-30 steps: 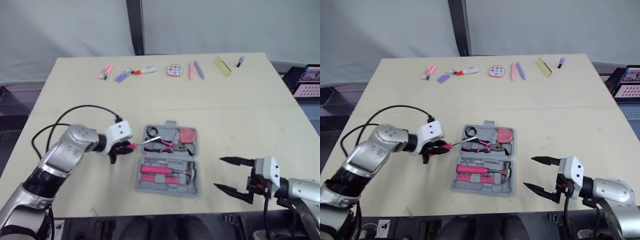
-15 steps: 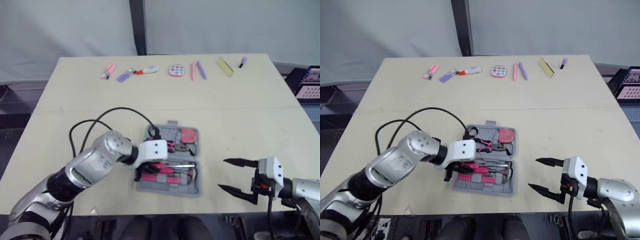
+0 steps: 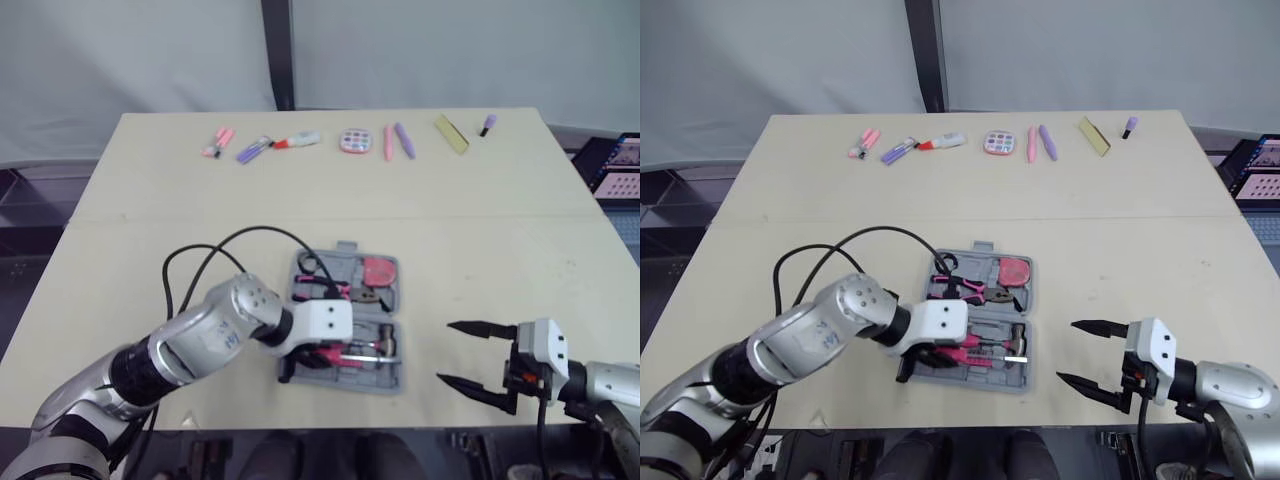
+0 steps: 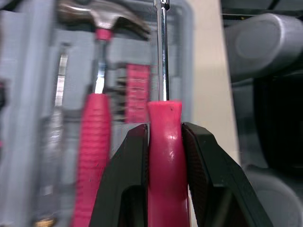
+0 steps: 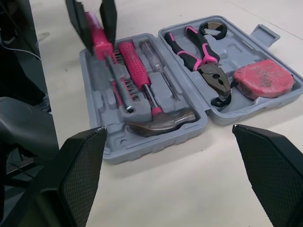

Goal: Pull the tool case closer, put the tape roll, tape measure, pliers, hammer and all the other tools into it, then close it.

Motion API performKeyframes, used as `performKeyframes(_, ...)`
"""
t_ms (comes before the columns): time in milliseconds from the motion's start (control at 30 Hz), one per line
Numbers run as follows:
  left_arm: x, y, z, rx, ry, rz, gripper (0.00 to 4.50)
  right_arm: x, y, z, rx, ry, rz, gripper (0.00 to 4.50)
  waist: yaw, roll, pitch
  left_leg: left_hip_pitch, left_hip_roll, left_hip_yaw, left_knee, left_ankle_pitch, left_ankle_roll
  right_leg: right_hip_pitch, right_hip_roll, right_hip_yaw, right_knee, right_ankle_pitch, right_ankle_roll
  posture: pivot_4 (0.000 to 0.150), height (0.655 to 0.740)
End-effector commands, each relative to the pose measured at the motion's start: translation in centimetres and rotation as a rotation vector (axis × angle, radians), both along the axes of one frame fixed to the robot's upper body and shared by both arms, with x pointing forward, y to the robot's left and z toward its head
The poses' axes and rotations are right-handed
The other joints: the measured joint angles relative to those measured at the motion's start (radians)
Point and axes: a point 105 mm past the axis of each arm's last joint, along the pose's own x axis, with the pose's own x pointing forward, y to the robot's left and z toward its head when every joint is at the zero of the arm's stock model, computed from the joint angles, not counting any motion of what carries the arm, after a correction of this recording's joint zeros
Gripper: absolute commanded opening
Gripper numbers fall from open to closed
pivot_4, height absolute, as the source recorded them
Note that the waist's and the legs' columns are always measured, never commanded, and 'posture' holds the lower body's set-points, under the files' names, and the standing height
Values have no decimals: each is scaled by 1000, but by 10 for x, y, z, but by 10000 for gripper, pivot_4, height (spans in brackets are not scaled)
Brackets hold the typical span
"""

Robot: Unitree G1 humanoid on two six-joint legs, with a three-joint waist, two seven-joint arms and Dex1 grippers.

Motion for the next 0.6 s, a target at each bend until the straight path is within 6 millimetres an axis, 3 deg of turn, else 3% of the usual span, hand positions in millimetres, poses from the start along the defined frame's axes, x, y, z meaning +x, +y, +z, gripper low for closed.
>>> performKeyframes(33, -13, -4, 2, -9, -4, -38, 5827, -1, 0, 11, -9, -35, 8, 45000, 1, 0, 0, 0, 0, 0, 0, 0, 0, 0, 0, 0, 0, 0, 0, 1500, 7400)
performKeyframes(300, -12, -7, -19, 22, -36, 43, 5827, -8, 0, 10, -13, -20, -3, 45000, 3, 0, 0, 0, 0, 0, 1, 0, 1, 1, 0, 0, 0, 0, 0, 1500, 7400)
performKeyframes(600, 8, 2, -8, 49, -101, 27, 5827, -8, 2, 10, -9, -29, -25, 45000, 4, 0, 0, 1, 0, 0, 1, 0, 1, 2, 0, 0, 0, 0, 0, 1500, 7400)
